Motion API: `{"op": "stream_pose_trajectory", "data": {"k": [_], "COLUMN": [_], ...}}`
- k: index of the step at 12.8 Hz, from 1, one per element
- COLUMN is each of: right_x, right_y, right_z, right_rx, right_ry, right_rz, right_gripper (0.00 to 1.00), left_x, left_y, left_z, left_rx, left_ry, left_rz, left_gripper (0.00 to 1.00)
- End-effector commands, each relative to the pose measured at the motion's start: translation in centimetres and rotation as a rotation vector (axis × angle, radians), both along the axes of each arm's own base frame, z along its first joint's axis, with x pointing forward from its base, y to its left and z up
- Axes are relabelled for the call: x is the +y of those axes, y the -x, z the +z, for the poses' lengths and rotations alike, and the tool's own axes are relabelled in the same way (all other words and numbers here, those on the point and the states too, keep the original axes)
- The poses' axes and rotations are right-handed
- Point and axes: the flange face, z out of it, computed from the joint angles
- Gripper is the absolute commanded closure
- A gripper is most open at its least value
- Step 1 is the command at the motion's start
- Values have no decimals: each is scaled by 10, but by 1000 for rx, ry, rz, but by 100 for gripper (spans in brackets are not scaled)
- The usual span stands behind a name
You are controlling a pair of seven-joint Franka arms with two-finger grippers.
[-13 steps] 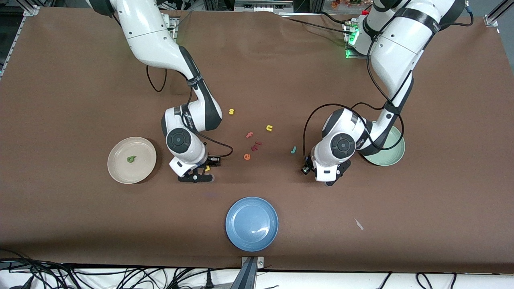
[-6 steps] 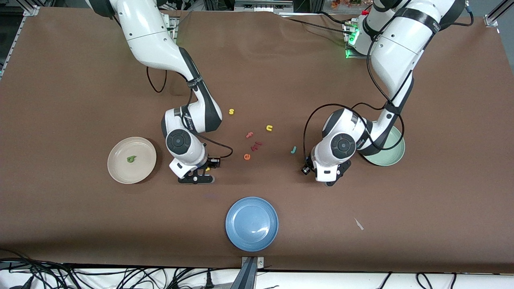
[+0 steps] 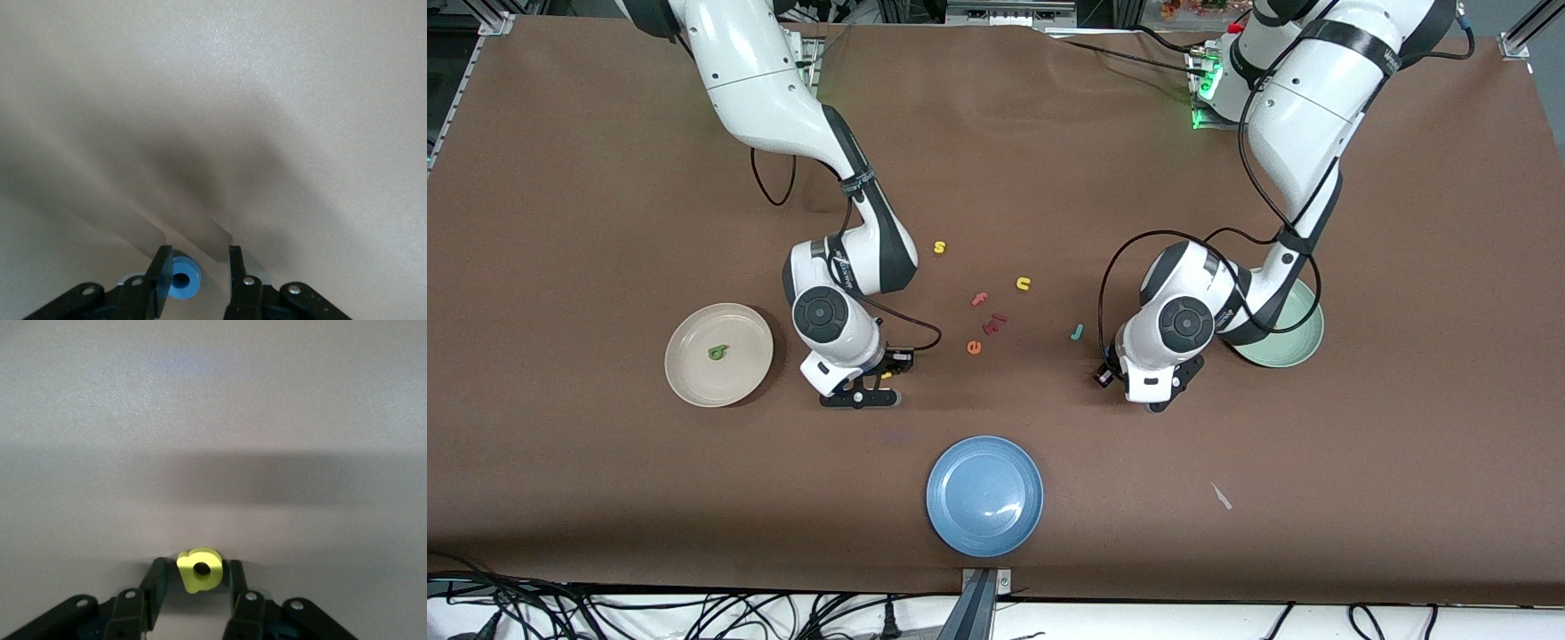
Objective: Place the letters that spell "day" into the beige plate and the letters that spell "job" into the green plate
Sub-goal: 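Carry the yellow letter to the cream plate while the left carries blue o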
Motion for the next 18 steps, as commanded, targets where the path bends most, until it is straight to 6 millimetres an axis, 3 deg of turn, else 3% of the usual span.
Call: {"op": "stream_pose_trajectory", "data": {"k": [1, 3, 6, 9, 13, 16, 18], "right_x": [5, 5, -4, -43, -107, -159, -192], "right_y": [-5, -6, -16, -27, -18, -6, 16], "right_z": [-4, 3, 28, 57, 86, 103, 99], "right_rx": [1, 3, 26, 60, 137, 139, 90], "right_ry": [-13, -16, -10, 37, 65, 50, 23], "right_rz": [0, -14, -43, -78, -13, 44, 76], "right_gripper": [69, 74, 75, 75, 75, 75, 75], "left_x": [-2, 0, 2, 0, -3, -1, 2], "left_y": [0, 0, -3, 4, 11, 11, 10], "left_z": [-3, -4, 5, 6, -5, -9, -9], "left_rx": [-1, 2, 8, 44, 62, 64, 65], "left_ry": [-24, -25, -29, -40, -41, -39, -37], "left_rz": [-23, -22, -22, -76, -106, -105, -98], "left_gripper": [54, 43, 43, 42, 43, 51, 64]}}
